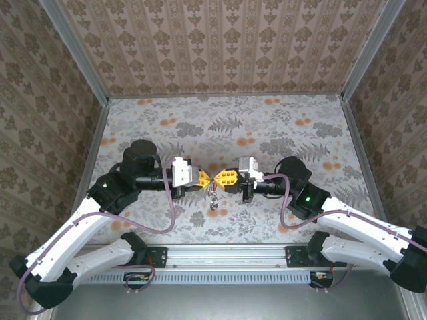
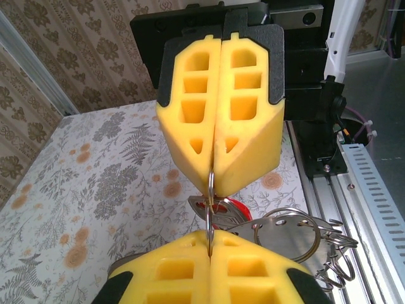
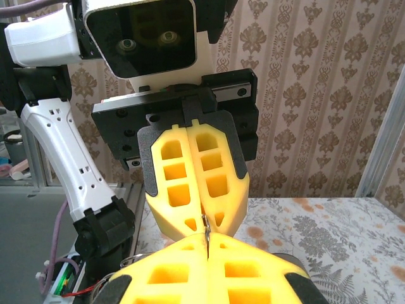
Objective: Put the keys on the keyring
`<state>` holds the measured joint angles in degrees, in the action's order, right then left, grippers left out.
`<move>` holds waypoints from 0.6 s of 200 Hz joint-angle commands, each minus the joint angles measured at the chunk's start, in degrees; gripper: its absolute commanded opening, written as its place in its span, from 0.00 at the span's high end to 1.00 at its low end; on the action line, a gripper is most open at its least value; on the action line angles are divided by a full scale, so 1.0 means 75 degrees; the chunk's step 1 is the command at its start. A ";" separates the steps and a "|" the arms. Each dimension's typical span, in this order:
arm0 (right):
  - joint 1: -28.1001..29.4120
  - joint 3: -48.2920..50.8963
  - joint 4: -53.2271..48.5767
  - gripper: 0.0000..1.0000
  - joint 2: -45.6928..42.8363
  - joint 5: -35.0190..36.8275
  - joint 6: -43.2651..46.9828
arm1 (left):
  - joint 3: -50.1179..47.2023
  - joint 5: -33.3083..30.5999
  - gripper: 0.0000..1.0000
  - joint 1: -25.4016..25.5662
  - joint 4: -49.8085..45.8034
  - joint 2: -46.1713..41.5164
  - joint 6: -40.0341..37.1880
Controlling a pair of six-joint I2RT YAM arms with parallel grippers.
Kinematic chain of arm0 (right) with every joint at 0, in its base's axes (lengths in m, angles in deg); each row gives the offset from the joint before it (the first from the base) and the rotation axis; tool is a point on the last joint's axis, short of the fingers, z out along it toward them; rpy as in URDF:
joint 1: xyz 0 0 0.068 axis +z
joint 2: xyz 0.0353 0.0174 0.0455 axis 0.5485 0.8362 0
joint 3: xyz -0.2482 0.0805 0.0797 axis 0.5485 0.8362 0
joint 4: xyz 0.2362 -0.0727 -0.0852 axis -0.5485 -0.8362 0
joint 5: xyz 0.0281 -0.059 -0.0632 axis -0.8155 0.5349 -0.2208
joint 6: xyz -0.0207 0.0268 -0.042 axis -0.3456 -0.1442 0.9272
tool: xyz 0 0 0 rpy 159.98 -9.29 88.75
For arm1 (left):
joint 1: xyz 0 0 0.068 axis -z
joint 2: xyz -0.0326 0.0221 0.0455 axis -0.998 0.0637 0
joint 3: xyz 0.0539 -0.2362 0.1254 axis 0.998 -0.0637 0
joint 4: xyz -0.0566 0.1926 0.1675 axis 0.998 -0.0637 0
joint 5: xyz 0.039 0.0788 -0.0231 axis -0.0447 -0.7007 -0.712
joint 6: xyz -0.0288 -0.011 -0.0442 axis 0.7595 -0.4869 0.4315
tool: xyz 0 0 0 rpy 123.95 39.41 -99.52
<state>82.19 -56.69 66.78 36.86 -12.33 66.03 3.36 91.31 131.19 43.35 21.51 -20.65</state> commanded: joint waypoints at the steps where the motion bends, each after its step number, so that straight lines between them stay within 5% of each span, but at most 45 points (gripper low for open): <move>1: -0.0021 0.0006 0.0150 1.00 -0.0212 0.0111 0.0069 | 0.0074 0.0145 1.00 -0.0050 0.0262 -0.0031 0.0111; 120: -0.0145 -0.0001 0.0413 1.00 0.0019 0.0015 -0.0029 | 0.0097 0.0173 1.00 -0.0059 0.0254 -0.0025 0.0123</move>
<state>81.73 -56.69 67.63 36.34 -11.91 66.03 3.36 91.33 131.19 43.35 21.51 -20.65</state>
